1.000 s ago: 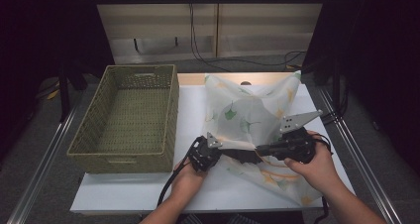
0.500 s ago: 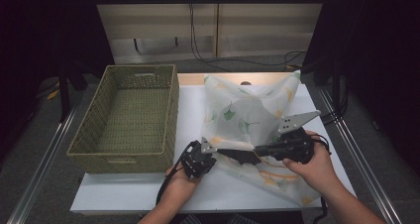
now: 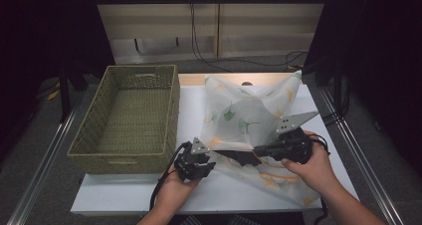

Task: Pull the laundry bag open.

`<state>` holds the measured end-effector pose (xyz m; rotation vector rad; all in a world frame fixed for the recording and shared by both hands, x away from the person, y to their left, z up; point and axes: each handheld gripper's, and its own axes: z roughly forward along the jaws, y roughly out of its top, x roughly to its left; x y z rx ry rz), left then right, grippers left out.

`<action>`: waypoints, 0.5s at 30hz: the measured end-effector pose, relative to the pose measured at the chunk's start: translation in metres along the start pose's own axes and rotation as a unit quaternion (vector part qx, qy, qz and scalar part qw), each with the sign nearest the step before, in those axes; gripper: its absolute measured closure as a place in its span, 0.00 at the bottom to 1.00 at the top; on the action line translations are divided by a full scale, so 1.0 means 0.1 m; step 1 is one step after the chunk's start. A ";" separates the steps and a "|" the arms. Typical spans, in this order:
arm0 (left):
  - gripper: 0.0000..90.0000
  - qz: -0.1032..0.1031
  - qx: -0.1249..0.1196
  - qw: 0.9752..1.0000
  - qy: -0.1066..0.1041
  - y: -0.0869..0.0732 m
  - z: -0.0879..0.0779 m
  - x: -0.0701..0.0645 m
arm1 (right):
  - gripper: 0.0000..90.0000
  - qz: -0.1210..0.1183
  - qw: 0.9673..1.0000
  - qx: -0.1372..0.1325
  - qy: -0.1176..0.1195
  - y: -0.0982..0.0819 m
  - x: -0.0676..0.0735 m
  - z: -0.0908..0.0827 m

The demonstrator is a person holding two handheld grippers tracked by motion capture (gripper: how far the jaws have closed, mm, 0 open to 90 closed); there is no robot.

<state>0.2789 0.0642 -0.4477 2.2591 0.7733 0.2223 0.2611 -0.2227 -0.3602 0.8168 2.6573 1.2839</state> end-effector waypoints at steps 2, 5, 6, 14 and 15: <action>0.66 -0.006 0.002 1.000 0.001 0.03 0.08 0.02 | 1.00 -0.001 1.000 -0.001 -0.003 0.01 0.00 0.00; 0.58 -0.015 0.008 1.000 -0.007 0.05 0.20 0.04 | 1.00 0.001 1.000 -0.002 0.001 0.00 -0.01 0.00; 0.56 -0.019 0.012 1.000 -0.009 0.06 0.24 0.04 | 1.00 0.001 1.000 -0.002 0.001 0.00 -0.01 0.00; 0.54 -0.027 0.018 0.999 -0.016 0.09 0.44 0.06 | 1.00 0.004 1.000 -0.004 0.002 -0.02 -0.03 -0.02; 0.56 -0.024 0.018 0.999 -0.011 0.10 0.45 0.05 | 1.00 0.005 1.000 -0.004 0.002 -0.02 -0.03 -0.02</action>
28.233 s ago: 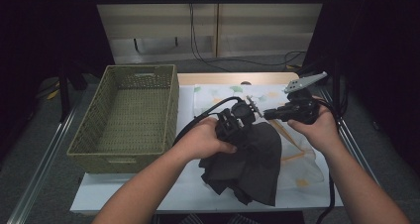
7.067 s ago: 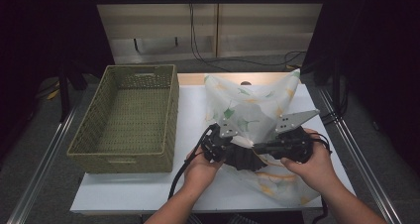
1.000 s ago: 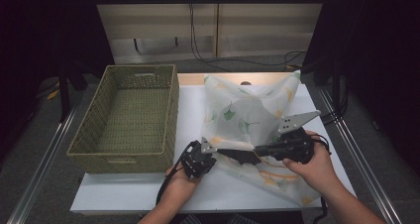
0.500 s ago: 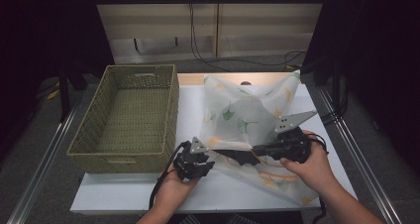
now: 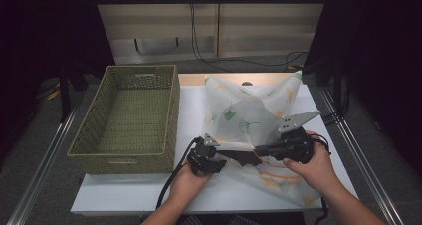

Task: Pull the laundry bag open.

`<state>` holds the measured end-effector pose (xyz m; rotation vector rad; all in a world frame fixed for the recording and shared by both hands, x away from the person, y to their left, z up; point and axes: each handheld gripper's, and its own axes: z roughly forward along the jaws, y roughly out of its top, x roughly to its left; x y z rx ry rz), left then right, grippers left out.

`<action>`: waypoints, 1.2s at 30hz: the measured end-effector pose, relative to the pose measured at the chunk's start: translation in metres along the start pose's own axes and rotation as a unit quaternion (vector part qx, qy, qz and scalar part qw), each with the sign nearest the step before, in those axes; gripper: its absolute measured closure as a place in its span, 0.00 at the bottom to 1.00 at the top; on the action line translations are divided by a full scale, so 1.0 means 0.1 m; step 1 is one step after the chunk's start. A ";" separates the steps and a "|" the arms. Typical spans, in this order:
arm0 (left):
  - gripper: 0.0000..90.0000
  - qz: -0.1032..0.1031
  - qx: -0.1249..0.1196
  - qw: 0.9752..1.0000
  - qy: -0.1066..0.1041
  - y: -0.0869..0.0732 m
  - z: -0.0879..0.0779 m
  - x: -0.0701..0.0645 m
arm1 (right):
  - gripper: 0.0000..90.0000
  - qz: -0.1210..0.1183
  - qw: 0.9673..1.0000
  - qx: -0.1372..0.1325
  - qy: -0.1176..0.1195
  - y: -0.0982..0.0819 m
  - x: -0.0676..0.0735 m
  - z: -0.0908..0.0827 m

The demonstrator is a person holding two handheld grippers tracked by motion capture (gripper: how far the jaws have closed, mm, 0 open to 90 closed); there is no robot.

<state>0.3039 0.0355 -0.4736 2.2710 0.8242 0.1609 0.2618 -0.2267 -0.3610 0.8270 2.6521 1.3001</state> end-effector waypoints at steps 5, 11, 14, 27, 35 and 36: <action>0.84 0.018 -0.015 1.000 0.016 0.00 0.06 -0.05 | 1.00 0.001 1.000 0.000 0.000 0.01 0.00 0.02; 1.00 0.044 0.000 0.999 0.029 0.03 0.06 -0.11 | 1.00 -0.001 1.000 0.002 0.002 0.02 0.01 0.02; 1.00 0.043 0.004 0.999 0.027 0.01 0.02 -0.14 | 1.00 0.002 1.000 0.004 0.001 0.00 -0.02 0.01; 1.00 0.043 0.000 0.999 0.005 -0.27 -0.50 -0.16 | 1.00 0.005 1.000 0.004 -0.001 0.00 -0.04 0.07; 0.97 0.040 -0.001 0.999 -0.021 -0.41 -0.65 -0.17 | 1.00 0.005 1.000 0.007 -0.001 0.00 -0.04 0.08; 0.89 0.039 -0.005 0.999 -0.024 -0.41 -0.67 -0.17 | 1.00 0.004 1.000 0.006 -0.002 0.00 -0.04 0.08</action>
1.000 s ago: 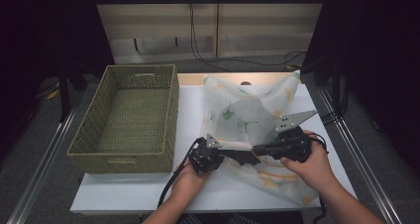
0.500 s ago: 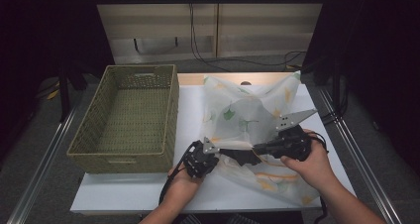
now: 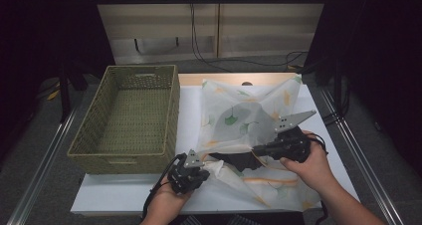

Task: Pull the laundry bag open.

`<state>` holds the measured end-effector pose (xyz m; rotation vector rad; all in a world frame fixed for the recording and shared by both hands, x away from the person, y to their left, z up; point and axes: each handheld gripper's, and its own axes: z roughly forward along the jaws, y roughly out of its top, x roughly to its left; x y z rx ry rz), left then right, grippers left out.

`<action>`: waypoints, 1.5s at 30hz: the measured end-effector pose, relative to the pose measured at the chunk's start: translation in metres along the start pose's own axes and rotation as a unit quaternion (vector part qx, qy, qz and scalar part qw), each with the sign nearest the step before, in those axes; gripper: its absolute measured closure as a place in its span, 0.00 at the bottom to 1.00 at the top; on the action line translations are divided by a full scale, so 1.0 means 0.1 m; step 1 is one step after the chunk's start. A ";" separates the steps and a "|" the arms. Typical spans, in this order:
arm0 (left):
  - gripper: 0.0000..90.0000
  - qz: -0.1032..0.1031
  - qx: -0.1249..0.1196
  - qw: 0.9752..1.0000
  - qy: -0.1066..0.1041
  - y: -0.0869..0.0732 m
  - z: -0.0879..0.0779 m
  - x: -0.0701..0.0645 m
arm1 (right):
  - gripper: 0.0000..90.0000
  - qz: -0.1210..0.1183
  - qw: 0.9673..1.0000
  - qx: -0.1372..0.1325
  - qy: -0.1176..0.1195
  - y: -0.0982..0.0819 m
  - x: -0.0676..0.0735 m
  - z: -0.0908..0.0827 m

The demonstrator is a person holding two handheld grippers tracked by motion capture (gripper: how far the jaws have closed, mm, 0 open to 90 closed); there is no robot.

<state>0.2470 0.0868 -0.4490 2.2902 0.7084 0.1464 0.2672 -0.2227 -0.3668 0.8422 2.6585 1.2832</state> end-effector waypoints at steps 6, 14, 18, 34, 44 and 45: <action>0.63 -0.009 -0.034 0.999 -0.029 0.04 -0.13 -0.05 | 1.00 -0.001 1.000 0.004 -0.001 -0.01 0.01 0.03; 0.51 -0.009 -0.026 0.999 -0.035 0.16 -0.01 -0.12 | 0.99 -0.002 1.000 0.022 0.004 -0.02 0.03 0.08; 0.90 0.009 -0.009 1.000 -0.011 0.10 0.00 -0.13 | 0.91 0.000 1.000 0.023 0.015 -0.05 0.04 0.04; 1.00 -0.006 -0.016 1.000 -0.013 -0.28 -0.38 -0.14 | 0.75 0.036 0.997 -0.002 -0.076 -0.30 -0.17 -0.32; 0.87 -0.022 -0.033 0.999 -0.008 -0.44 -0.59 -0.05 | 0.69 0.073 0.988 0.012 -0.135 -0.66 -0.29 -0.55; 0.84 -0.030 -0.041 0.999 -0.005 -0.44 -0.61 -0.03 | 0.68 0.078 0.987 0.014 -0.143 -0.70 -0.30 -0.57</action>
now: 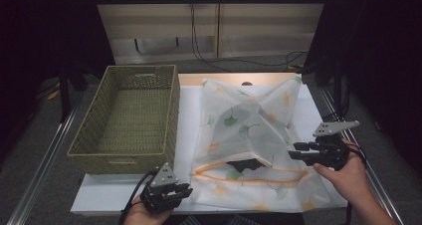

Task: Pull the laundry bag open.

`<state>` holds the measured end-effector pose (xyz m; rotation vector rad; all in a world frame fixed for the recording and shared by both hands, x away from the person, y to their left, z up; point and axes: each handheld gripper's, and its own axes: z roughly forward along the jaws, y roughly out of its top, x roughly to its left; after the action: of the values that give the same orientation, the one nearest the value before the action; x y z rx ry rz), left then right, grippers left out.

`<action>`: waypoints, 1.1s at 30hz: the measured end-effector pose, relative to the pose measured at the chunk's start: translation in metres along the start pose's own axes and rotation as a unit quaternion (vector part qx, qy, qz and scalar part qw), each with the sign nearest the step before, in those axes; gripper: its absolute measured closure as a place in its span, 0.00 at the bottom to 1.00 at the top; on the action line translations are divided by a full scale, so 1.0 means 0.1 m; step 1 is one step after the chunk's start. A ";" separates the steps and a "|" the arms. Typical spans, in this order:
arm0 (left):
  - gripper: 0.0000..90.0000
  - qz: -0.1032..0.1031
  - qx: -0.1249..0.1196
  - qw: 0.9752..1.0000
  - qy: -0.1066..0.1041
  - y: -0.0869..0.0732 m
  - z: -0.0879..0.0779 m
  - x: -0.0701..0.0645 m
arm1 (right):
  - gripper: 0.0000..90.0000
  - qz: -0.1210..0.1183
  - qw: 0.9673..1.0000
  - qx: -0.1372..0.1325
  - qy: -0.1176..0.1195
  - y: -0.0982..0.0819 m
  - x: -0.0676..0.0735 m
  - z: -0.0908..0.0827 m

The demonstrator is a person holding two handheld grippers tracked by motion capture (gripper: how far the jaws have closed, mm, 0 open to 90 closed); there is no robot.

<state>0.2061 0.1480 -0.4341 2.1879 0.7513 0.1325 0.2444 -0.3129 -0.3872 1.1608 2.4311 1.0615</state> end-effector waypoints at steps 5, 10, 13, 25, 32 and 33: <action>0.72 -0.005 -0.008 1.000 -0.002 0.05 0.00 0.04 | 0.58 0.030 0.999 0.005 -0.019 -0.17 -0.10 -0.06; 0.66 0.002 0.002 1.000 0.001 0.07 0.08 0.06 | 0.55 0.040 0.999 0.003 -0.027 -0.27 -0.13 -0.06; 0.62 0.005 0.004 1.000 0.001 0.07 0.10 0.08 | 0.55 0.031 0.999 -0.009 -0.025 -0.25 -0.10 -0.09; 0.55 0.013 0.026 1.000 0.002 0.03 0.16 0.09 | 0.64 -0.035 0.998 -0.044 0.035 0.22 0.32 -0.04; 0.52 0.003 0.020 1.000 0.007 -0.02 0.14 0.12 | 0.66 -0.063 0.995 -0.049 0.063 0.42 0.51 0.09; 0.52 0.006 0.021 1.000 0.009 -0.02 0.14 0.12 | 0.66 -0.066 0.994 -0.051 0.066 0.45 0.54 0.10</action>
<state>0.2196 0.1468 -0.4466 2.2330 0.7575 0.1445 0.2397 -0.2478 -0.3583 0.9103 2.4805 1.2392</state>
